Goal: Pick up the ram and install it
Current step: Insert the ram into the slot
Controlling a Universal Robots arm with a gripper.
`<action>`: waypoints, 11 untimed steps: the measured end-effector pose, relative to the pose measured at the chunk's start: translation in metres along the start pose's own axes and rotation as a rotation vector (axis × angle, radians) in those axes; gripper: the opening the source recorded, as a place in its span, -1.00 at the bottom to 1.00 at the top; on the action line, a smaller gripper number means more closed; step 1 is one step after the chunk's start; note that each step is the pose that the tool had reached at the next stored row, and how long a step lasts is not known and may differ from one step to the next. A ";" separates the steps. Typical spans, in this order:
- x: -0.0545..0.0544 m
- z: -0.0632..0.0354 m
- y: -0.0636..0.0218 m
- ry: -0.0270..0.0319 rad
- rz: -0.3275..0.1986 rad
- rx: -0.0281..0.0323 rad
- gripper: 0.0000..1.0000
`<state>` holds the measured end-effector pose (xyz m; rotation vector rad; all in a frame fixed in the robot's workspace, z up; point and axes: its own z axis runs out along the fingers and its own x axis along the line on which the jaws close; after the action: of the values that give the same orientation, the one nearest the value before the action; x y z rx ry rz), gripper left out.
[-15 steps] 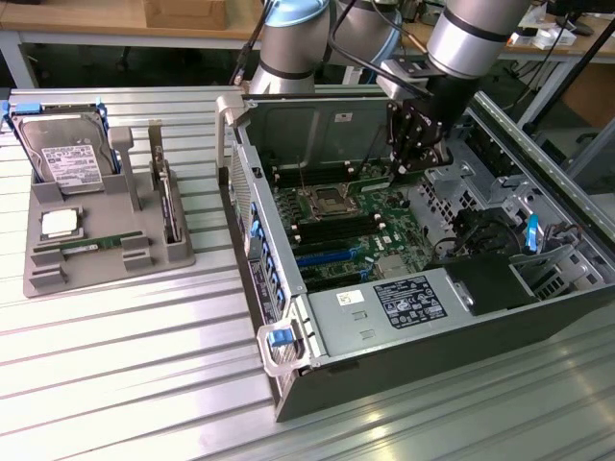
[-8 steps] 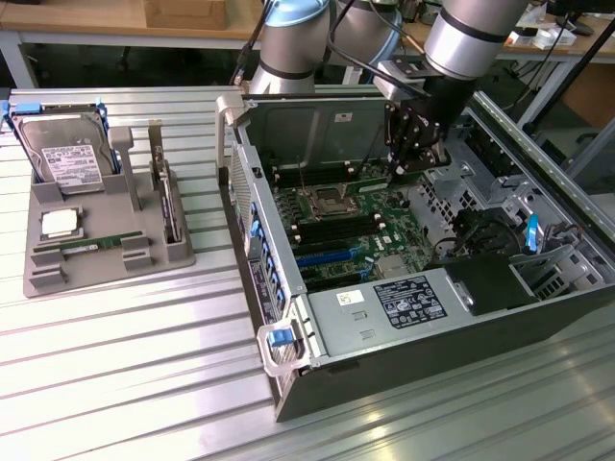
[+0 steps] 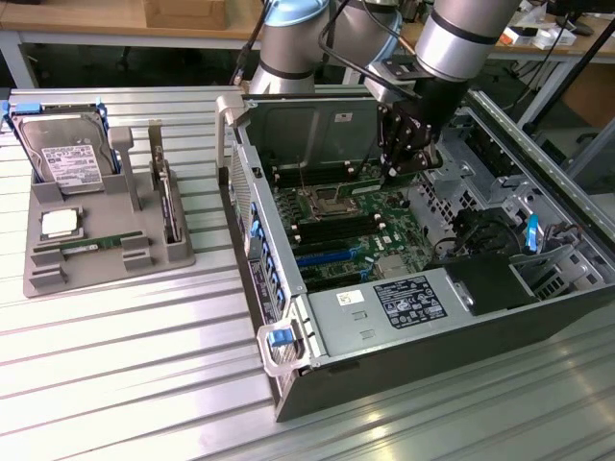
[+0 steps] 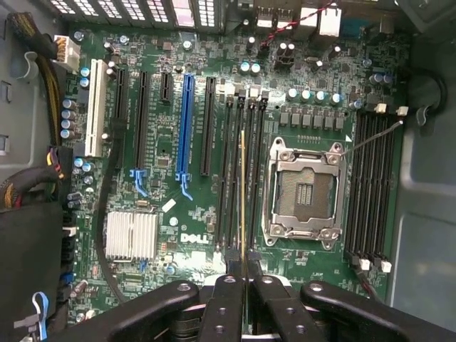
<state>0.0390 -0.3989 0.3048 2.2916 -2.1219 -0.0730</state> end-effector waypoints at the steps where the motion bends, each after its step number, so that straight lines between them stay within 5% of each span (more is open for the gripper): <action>1: 0.000 0.0019 0.0004 -0.0001 0.001 0.0001 -0.76; 11: 0.000 0.0118 0.0004 0.0005 0.002 0.0000 -0.76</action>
<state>0.0382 -0.3992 0.2930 2.2889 -2.1244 -0.0724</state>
